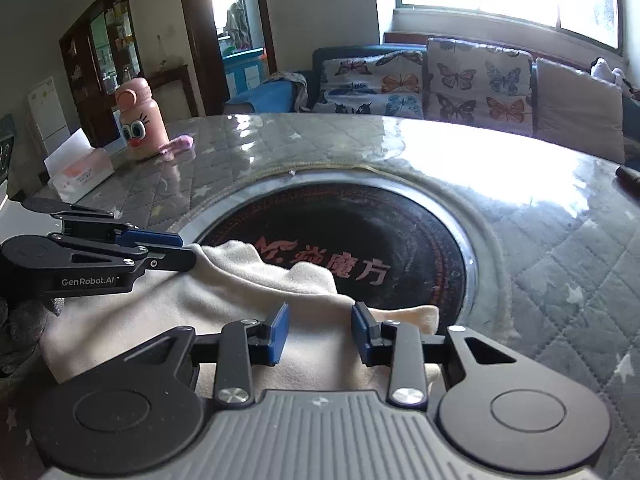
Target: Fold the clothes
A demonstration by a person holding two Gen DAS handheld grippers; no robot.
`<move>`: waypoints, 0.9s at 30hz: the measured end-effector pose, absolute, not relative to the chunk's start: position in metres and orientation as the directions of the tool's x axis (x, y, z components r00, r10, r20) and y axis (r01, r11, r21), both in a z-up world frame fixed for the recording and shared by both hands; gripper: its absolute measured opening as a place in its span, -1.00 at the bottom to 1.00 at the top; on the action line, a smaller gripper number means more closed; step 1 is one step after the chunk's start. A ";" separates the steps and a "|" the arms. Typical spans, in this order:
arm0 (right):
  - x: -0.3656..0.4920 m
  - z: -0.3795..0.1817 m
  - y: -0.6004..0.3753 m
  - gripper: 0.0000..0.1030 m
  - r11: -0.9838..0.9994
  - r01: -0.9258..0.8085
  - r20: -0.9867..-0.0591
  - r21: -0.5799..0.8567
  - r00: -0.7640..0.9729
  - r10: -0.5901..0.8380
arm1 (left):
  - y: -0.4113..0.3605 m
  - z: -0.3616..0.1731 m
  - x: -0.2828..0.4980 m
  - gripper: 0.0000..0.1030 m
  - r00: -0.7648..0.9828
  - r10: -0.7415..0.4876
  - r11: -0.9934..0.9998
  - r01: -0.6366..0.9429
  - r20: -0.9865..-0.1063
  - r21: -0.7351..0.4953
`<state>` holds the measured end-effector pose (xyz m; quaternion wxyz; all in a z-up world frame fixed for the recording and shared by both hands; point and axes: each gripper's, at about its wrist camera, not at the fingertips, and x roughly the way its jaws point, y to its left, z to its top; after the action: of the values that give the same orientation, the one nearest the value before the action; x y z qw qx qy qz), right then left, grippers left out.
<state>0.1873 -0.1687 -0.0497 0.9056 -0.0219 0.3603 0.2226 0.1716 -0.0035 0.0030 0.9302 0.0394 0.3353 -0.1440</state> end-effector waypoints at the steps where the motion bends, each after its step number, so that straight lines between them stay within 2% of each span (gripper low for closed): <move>1: 0.186 -0.049 -0.168 -0.34 0.900 -0.421 -0.662 0.117 0.643 0.386 | -0.001 0.005 0.170 -0.55 0.738 -0.239 0.958 0.287 -0.631 -0.027; 7: 0.182 -0.051 -0.166 -0.34 0.902 -0.420 -0.664 0.099 0.647 0.374 | 0.023 0.019 0.149 -0.55 0.761 -0.209 0.969 0.246 -0.614 -0.025; 9: 0.178 -0.047 -0.166 -0.34 0.902 -0.419 -0.655 0.103 0.654 0.379 | 0.028 0.021 0.138 -0.46 0.764 -0.199 0.970 0.243 -0.614 -0.012; 11: 0.170 -0.041 -0.164 -0.32 0.894 -0.436 -0.639 0.107 0.658 0.398 | 0.032 0.021 0.128 -0.22 0.767 -0.185 0.970 0.242 -0.615 0.009; 13: 0.161 -0.034 -0.159 -0.21 0.881 -0.462 -0.625 0.104 0.658 0.419 | 0.033 0.019 0.117 -0.21 0.769 -0.175 0.969 0.244 -0.615 0.030; 15: 0.152 -0.030 -0.151 -0.21 0.862 -0.497 -0.619 0.105 0.646 0.447 | 0.034 0.016 0.108 -0.12 0.771 -0.165 0.970 0.240 -0.615 0.040; 18: 0.138 -0.028 -0.134 -0.19 0.826 -0.557 -0.615 0.092 0.620 0.487 | 0.037 0.012 0.095 -0.10 0.771 -0.157 0.972 0.230 -0.617 0.040; 21: 0.124 -0.028 -0.113 -0.07 0.785 -0.617 -0.613 0.053 0.601 0.514 | 0.040 0.011 0.085 -0.06 0.773 -0.154 0.974 0.224 -0.615 0.039; 27: 0.104 -0.037 -0.083 -0.05 0.728 -0.684 -0.630 -0.032 0.580 0.517 | 0.047 0.005 0.068 0.04 0.781 -0.128 0.971 0.224 -0.611 0.083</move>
<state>0.1042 -0.0829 -0.0375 0.8781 -0.1370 0.3051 0.3421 0.0676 0.0466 0.0047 0.9407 0.0758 0.3172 -0.0936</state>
